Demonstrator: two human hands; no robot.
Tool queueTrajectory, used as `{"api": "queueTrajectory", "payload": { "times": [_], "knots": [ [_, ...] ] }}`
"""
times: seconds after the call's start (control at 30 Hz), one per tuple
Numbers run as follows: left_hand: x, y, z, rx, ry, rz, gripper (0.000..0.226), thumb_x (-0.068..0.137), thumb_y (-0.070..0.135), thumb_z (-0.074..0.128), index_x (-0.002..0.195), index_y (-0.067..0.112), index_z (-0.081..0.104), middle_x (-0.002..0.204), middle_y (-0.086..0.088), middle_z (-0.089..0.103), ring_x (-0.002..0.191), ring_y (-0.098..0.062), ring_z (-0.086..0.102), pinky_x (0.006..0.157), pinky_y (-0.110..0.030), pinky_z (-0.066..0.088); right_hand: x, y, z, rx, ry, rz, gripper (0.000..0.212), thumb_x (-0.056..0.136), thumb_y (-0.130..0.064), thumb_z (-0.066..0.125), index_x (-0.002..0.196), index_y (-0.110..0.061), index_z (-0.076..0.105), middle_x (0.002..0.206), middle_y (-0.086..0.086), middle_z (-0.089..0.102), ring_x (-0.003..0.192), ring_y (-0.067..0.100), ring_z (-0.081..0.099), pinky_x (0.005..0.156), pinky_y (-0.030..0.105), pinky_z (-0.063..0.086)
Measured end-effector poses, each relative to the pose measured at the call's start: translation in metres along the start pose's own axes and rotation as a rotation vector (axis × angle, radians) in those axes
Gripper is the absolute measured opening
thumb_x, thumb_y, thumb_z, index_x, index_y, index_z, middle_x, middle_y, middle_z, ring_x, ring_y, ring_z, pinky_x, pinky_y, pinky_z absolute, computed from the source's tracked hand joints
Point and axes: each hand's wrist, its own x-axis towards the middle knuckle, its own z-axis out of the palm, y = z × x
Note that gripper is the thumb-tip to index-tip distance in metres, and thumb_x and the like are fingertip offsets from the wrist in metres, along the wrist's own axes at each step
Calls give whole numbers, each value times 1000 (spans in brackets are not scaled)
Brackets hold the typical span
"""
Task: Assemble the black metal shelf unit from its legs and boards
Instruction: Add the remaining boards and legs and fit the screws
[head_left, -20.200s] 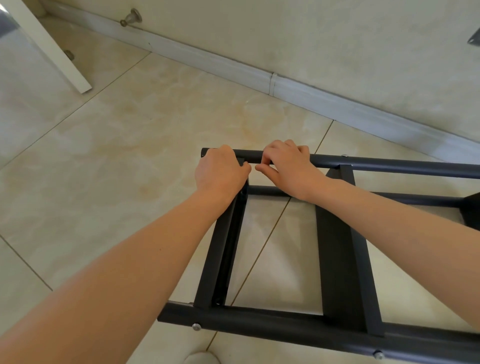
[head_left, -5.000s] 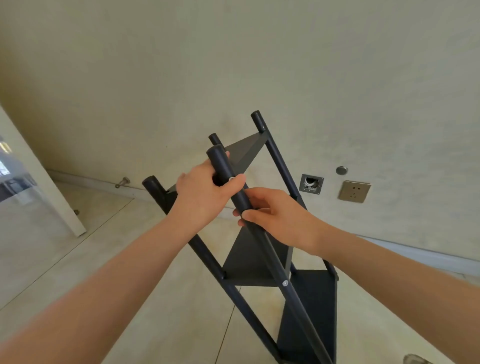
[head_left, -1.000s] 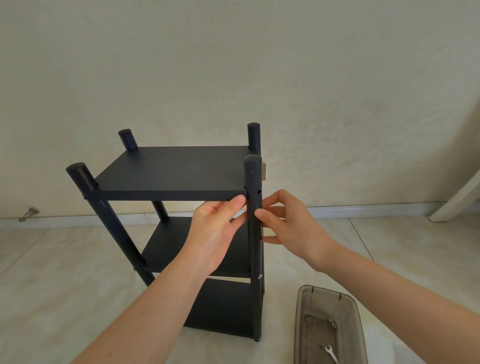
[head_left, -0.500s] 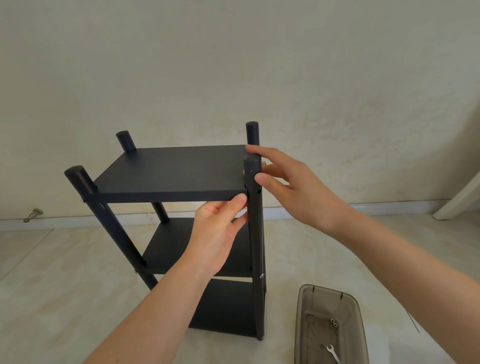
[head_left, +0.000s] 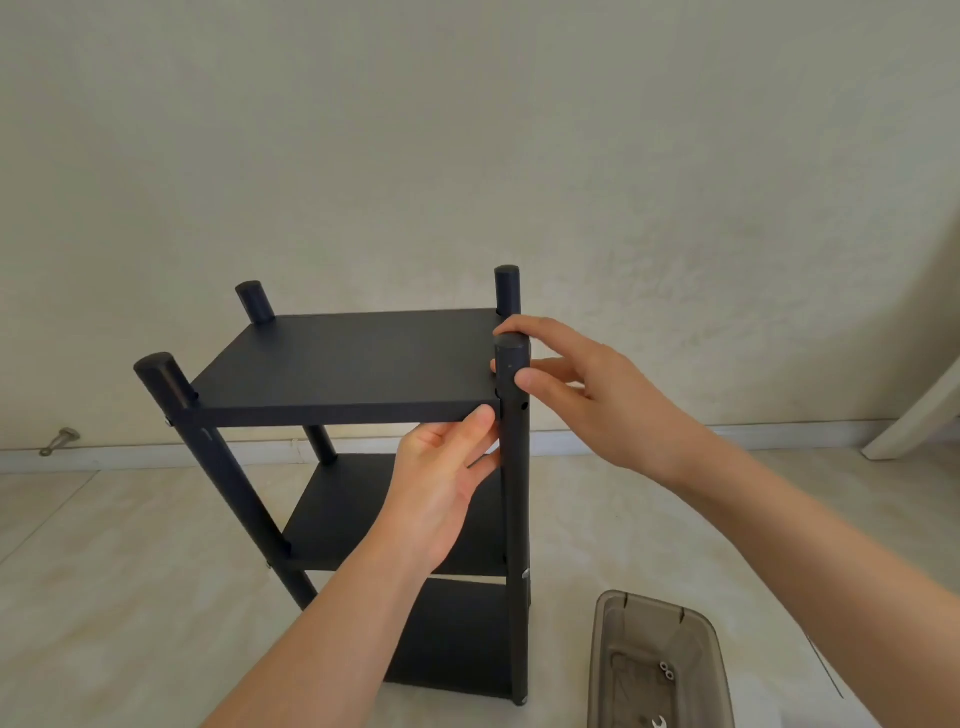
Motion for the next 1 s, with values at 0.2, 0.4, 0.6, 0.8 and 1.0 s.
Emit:
{"api": "queueTrajectory", "payload": {
  "times": [0.2,0.4,0.6,0.8,1.0],
  "knots": [
    [2,0,3,8,29,-23,17,78,28,71,90,23,82,114,-11,75,109,-28,71,95,-44,53,1,-6,-4,49,-5,16,33,101,-18,52,128,-37,55,122,-15,66,119,-4,56,94,14,45],
    [2,-6,6,-27,67,4,31,79,27,71,105,10,75,116,-15,73,111,-28,70,101,-48,52,6,-4,-16,333,-33,167,23,95,-23,62,115,-31,70,114,-15,70,109,0,64,95,27,52],
    [1,-9,11,36,106,-12,52,71,32,76,114,3,68,114,-14,73,109,-26,71,106,-50,49,9,-9,-15,316,-5,125,29,97,-22,61,117,-40,69,114,-14,69,107,-3,63,89,22,56],
    [-1,-17,19,-9,157,10,31,71,35,74,96,16,78,107,-11,75,104,-25,72,99,-46,54,6,-16,-15,218,-10,85,27,101,-19,52,118,-33,67,108,4,73,103,11,65,79,26,56],
    [-2,-18,24,-41,194,-13,31,76,35,72,99,13,76,107,-14,73,105,-31,69,89,-39,57,5,-16,-12,237,-7,44,27,102,-12,49,118,-26,66,101,-12,74,93,-8,66,73,2,44]
  ]
}}
